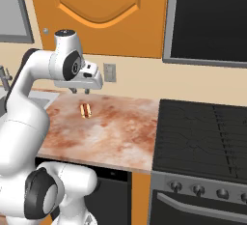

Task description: Pick the bar soap and dish brush from the cabinet and place them on the counter.

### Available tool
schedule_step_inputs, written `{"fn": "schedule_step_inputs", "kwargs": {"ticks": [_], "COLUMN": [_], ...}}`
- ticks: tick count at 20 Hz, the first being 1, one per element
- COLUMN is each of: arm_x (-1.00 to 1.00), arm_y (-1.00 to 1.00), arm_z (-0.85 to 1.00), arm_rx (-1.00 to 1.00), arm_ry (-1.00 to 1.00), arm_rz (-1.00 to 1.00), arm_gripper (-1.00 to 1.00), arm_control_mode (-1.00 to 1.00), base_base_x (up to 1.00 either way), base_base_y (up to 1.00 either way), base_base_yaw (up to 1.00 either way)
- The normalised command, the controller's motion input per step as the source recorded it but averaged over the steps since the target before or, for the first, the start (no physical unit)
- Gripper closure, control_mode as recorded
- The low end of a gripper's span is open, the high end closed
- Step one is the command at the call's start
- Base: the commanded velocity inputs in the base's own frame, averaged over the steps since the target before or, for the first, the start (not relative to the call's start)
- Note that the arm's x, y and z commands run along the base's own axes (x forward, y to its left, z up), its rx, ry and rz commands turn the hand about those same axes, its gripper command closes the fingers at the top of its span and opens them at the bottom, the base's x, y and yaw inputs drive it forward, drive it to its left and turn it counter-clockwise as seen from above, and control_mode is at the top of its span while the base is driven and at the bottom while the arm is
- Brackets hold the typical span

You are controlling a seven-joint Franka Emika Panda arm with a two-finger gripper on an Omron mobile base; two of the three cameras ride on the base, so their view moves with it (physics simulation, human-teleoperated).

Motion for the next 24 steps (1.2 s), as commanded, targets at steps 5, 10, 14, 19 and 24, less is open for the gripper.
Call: {"fn": "schedule_step_inputs", "kwargs": {"ticks": [5,10,14,19,24], "arm_x": [0.00,0.00,-0.03,0.00,0.00], "arm_y": [0.06,0.17,0.24,0.29,0.28], "arm_z": [0.00,0.04,0.15,0.16,0.25], "arm_rx": [0.00,-0.01,-0.01,-0.02,-0.04], "arm_ry": [0.00,-0.03,-0.08,-0.08,-0.07], "arm_rz": [0.00,0.00,0.00,0.00,0.03], "arm_gripper": [-1.00,-1.00,-1.00,-1.00,-1.00], "arm_control_mode": [-1.00,-1.00,-1.00,-1.00,-1.00], "base_base_x": [0.00,0.00,0.00,0.00,0.00], "base_base_y": [0.00,0.00,0.00,0.00,0.00], "base_base_yaw": [0.00,0.00,0.00,0.00,0.00]}}
